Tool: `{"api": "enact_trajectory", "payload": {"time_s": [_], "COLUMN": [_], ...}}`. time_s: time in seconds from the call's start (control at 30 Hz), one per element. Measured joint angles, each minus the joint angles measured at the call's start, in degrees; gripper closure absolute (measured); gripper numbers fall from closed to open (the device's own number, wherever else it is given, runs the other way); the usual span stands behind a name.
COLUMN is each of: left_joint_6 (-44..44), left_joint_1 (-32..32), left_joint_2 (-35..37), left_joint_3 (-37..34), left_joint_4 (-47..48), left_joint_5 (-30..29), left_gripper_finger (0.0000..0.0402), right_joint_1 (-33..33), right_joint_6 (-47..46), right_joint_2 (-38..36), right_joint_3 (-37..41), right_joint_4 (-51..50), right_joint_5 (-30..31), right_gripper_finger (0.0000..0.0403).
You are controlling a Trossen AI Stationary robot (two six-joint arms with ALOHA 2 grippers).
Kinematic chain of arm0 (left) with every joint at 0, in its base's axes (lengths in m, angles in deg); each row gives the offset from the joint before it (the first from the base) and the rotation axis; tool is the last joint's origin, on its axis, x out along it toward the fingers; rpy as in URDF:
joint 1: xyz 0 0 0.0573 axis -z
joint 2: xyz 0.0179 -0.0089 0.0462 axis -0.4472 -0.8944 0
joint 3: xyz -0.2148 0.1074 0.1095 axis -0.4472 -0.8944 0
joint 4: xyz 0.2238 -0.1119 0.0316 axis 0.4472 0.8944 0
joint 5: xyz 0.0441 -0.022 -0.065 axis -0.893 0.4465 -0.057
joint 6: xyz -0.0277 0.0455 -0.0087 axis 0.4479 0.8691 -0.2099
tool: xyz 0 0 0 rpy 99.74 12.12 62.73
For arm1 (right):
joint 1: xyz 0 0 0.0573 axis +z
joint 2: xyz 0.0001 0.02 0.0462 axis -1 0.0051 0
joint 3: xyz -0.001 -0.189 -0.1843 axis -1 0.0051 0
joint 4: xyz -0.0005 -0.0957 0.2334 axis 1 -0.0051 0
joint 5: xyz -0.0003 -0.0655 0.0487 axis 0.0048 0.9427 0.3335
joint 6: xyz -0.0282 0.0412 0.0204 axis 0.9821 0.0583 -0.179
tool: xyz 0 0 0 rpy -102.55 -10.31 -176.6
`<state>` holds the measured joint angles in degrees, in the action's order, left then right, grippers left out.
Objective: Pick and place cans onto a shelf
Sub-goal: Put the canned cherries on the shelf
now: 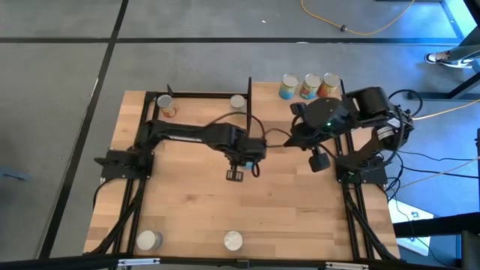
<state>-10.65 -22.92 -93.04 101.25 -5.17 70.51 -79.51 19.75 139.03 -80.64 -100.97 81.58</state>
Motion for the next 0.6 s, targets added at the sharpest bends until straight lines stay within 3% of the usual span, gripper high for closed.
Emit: {"api": "enact_trajectory", "payload": {"time_s": [0.2, 0.6], "left_joint_6": [3.1, 4.3], "left_joint_1": [0.0, 0.0], "left_joint_2": [-5.9, -10.8], "left_joint_3": [0.0, 0.1], "left_joint_4": [-1.3, -3.9], "left_joint_5": [2.3, 3.4], "left_gripper_finger": [0.0401, 0.0401], "right_joint_1": [0.0, 0.0], "right_joint_6": [-0.3, -0.2], "right_joint_2": [-0.9, -1.1], "right_joint_3": [0.0, 0.0], "right_joint_4": [0.0, 0.0], "right_joint_5": [0.0, -0.1], "right_gripper_finger": [0.0398, 0.0398]}}
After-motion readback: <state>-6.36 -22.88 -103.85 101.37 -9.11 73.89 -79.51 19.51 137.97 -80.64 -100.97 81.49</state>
